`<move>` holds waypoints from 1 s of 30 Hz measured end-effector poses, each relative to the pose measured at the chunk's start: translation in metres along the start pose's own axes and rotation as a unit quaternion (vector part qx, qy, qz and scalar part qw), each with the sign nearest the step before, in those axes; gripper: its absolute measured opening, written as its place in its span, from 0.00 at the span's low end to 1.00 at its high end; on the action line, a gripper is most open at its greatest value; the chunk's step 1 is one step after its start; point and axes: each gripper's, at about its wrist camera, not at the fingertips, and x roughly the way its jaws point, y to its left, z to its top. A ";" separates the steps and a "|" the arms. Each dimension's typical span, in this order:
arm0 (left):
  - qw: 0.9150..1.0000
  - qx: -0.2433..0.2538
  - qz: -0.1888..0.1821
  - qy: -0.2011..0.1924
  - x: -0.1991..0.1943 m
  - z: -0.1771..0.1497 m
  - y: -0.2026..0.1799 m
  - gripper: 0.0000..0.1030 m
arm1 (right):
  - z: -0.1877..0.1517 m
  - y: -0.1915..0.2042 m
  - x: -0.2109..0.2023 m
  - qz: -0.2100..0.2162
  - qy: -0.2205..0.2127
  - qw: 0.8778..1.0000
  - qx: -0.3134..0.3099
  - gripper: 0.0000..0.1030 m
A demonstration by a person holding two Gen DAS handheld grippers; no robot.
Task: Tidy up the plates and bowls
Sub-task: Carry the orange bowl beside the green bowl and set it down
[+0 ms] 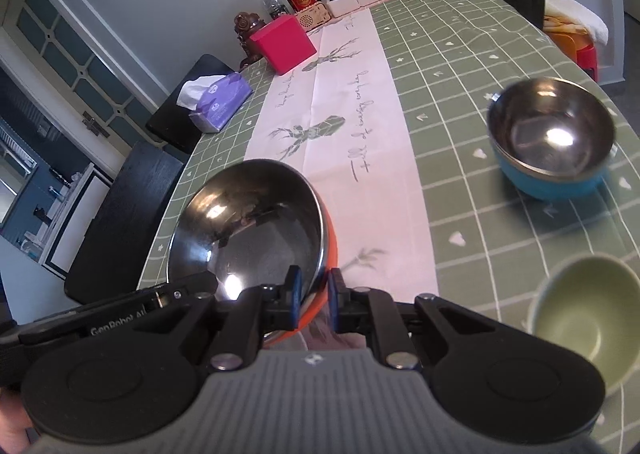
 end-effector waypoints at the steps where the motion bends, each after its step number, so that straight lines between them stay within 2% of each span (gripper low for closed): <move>1: 1.000 0.000 -0.005 0.003 -0.003 -0.007 -0.004 0.20 | -0.005 -0.005 -0.004 0.003 0.000 1.000 0.005 0.11; 12: 0.999 0.004 -0.036 0.019 -0.011 -0.071 -0.029 0.21 | -0.070 -0.063 -0.032 0.019 0.025 0.996 0.082 0.10; 22: 0.997 -0.035 -0.055 0.048 -0.006 -0.101 -0.035 0.22 | -0.087 -0.076 -0.046 -0.004 0.020 0.997 0.072 0.10; 30: 0.994 -0.058 -0.076 0.060 0.011 -0.100 -0.045 0.22 | -0.085 -0.085 -0.058 -0.035 -0.015 0.996 0.078 0.10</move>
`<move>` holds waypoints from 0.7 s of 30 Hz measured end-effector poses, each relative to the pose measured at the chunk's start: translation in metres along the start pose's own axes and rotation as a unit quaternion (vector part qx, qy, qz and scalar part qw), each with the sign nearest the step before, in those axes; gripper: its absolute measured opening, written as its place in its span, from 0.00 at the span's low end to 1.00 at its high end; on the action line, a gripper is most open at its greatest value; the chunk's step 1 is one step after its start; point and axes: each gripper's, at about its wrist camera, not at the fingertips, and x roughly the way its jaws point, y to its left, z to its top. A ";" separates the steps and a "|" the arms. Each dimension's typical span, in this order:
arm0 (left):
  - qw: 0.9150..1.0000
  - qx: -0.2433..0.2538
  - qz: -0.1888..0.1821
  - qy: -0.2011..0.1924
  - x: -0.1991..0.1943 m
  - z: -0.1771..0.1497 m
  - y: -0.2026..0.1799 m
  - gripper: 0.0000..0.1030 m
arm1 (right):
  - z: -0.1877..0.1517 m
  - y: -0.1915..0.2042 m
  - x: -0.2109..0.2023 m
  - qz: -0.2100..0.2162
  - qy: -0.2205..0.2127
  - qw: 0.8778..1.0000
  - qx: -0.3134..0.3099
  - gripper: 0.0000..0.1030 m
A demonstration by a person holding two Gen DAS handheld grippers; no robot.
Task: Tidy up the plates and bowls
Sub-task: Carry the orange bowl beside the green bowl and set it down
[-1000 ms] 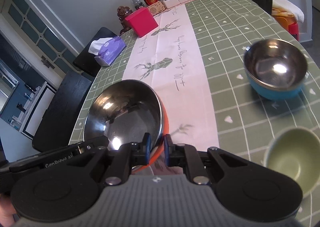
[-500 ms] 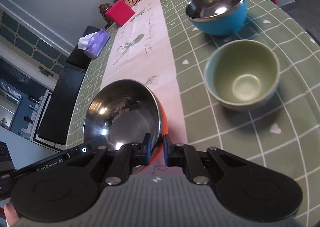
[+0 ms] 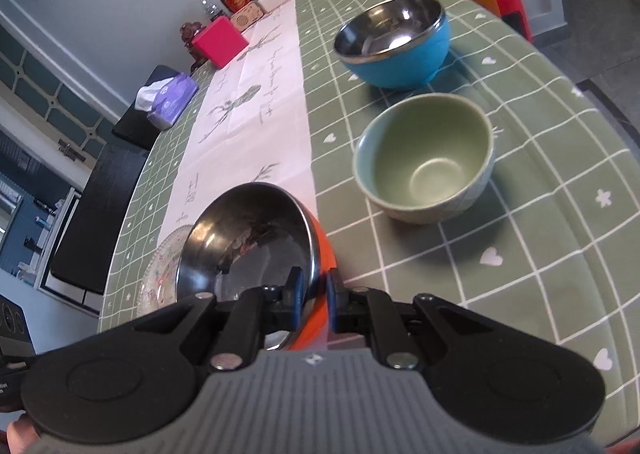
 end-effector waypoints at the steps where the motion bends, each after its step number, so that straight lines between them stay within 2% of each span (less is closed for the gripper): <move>1: 1.000 0.000 -0.001 0.000 0.002 0.001 -0.002 0.22 | 0.001 -0.002 0.000 -0.003 -0.003 1.000 0.005 0.10; 15: 1.000 0.001 -0.018 -0.007 0.007 0.005 -0.005 0.29 | 0.006 -0.010 0.001 -0.004 -0.008 0.999 0.031 0.13; 16: 1.000 0.001 -0.019 -0.007 0.007 0.004 -0.005 0.31 | 0.006 -0.010 0.001 -0.003 -0.008 0.999 0.031 0.14; 19: 1.000 0.000 -0.025 -0.011 0.004 0.004 -0.005 0.49 | 0.006 -0.010 0.001 -0.003 -0.009 0.999 0.032 0.14; 21: 1.000 0.002 -0.026 -0.016 0.002 0.003 -0.005 0.52 | 0.007 -0.009 0.000 -0.003 -0.012 0.999 0.030 0.18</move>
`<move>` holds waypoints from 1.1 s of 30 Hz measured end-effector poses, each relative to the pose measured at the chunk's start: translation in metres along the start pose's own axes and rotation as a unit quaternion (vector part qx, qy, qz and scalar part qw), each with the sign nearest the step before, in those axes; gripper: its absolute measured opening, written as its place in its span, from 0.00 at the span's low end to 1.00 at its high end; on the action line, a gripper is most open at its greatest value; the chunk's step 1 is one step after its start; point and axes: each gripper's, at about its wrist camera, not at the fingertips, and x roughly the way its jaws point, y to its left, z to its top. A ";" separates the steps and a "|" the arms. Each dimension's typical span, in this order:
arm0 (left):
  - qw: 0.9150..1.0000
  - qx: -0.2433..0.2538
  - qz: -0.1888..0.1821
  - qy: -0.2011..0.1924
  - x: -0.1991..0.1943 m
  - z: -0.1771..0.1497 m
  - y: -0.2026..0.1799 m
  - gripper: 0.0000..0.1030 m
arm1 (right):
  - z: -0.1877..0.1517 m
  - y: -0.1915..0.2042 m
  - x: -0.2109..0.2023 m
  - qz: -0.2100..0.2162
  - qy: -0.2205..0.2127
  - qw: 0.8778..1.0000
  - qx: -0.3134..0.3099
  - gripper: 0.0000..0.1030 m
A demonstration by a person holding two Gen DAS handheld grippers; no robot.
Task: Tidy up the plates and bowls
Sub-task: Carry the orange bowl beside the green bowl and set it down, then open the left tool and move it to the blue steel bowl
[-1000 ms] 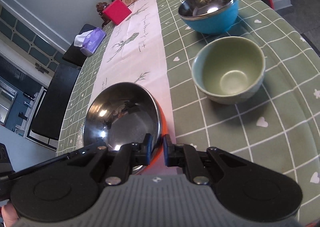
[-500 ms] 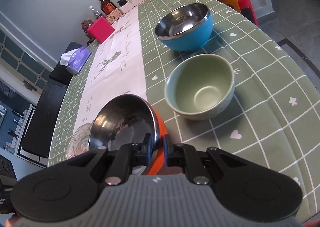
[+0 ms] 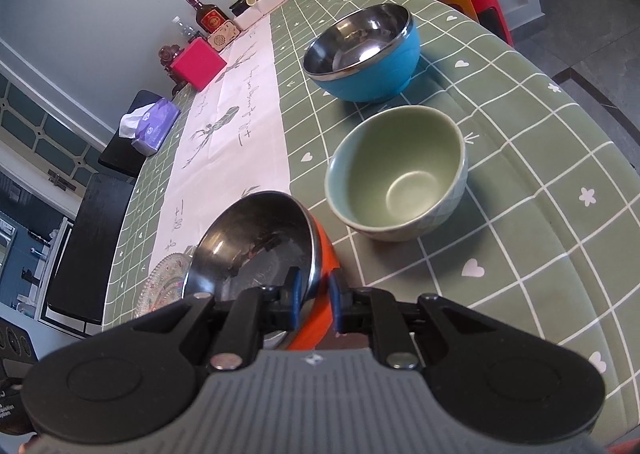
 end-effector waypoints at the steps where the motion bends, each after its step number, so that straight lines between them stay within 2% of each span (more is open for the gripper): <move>1: 1.000 0.002 0.002 -0.002 -0.001 0.000 0.000 0.54 | 0.000 0.000 -0.001 0.001 -0.002 1.000 0.001 0.22; 3: 1.000 -0.001 0.004 -0.008 -0.004 0.000 0.001 0.57 | -0.001 0.000 -0.002 0.005 -0.004 1.000 0.000 0.38; 7: 1.000 -0.007 -0.001 -0.030 -0.011 -0.001 0.003 0.61 | -0.001 0.001 -0.003 0.010 -0.001 1.000 -0.003 0.46; 11: 0.998 0.007 -0.003 -0.064 -0.021 -0.003 0.000 0.61 | -0.003 0.009 -0.006 0.001 -0.010 1.000 -0.030 0.61; 16: 0.994 0.034 0.006 -0.106 -0.040 0.001 -0.009 0.61 | -0.008 0.024 -0.013 -0.020 -0.033 0.995 -0.087 0.62; 20: 0.989 0.073 0.014 -0.131 -0.055 0.009 -0.021 0.61 | -0.014 0.036 -0.018 -0.056 -0.060 0.987 -0.141 0.62; 23: 0.986 0.103 0.010 -0.128 -0.060 0.017 -0.032 0.61 | -0.018 0.042 -0.025 -0.067 -0.087 0.979 -0.169 0.62; 27: 0.984 0.134 -0.005 -0.113 -0.058 0.030 -0.046 0.61 | -0.016 0.041 -0.035 -0.035 -0.114 0.979 -0.166 0.62; 33: 0.985 0.147 -0.046 -0.072 -0.047 0.055 -0.065 0.61 | 0.005 0.047 -0.041 -0.036 -0.165 0.974 -0.154 0.62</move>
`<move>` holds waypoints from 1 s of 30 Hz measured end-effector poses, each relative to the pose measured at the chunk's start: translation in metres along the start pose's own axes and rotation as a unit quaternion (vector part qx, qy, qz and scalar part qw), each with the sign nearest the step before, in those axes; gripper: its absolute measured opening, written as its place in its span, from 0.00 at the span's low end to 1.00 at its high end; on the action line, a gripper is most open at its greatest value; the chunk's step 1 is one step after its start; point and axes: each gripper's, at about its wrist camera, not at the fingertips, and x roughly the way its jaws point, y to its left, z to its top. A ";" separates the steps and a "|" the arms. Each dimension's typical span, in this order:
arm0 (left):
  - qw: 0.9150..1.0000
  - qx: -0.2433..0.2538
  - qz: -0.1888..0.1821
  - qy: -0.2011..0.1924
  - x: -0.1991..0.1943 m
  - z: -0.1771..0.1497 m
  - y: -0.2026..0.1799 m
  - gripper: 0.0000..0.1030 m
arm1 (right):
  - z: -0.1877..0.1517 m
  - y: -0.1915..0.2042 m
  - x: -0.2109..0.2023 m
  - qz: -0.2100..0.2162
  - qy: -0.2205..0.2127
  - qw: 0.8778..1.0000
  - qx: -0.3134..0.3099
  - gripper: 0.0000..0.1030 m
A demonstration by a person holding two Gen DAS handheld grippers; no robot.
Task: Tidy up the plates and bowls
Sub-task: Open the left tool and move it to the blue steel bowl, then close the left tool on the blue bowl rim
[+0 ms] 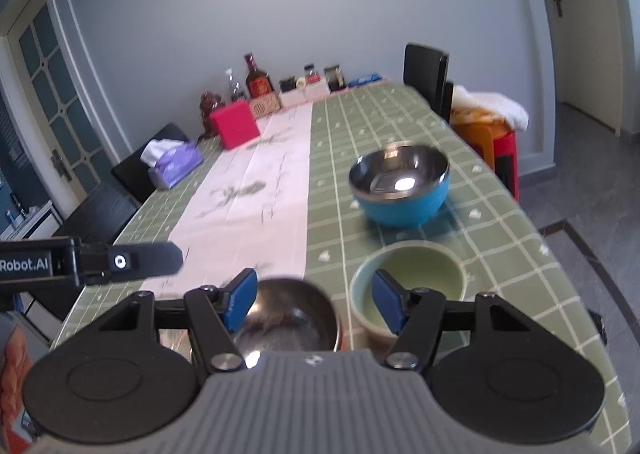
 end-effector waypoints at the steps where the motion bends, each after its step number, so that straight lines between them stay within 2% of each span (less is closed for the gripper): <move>1: 1.000 0.002 -0.007 0.004 0.004 0.005 -0.002 0.61 | 0.005 -0.001 0.001 -0.002 -0.007 1.000 0.004 0.62; 10: 0.999 0.035 -0.014 0.021 0.038 0.043 -0.021 0.61 | 0.042 -0.018 0.021 -0.044 -0.029 0.998 0.040 0.62; 18: 0.998 0.066 0.003 0.025 0.071 0.071 -0.030 0.58 | 0.079 -0.032 0.042 -0.076 -0.053 0.994 0.056 0.61; 26: 0.998 0.055 0.024 0.034 0.113 0.091 -0.019 0.58 | 0.102 -0.053 0.079 -0.097 -0.019 0.992 0.074 0.61; 30: 0.997 0.041 0.027 0.053 0.140 0.095 -0.007 0.58 | 0.104 -0.068 0.102 -0.100 0.016 0.990 0.097 0.60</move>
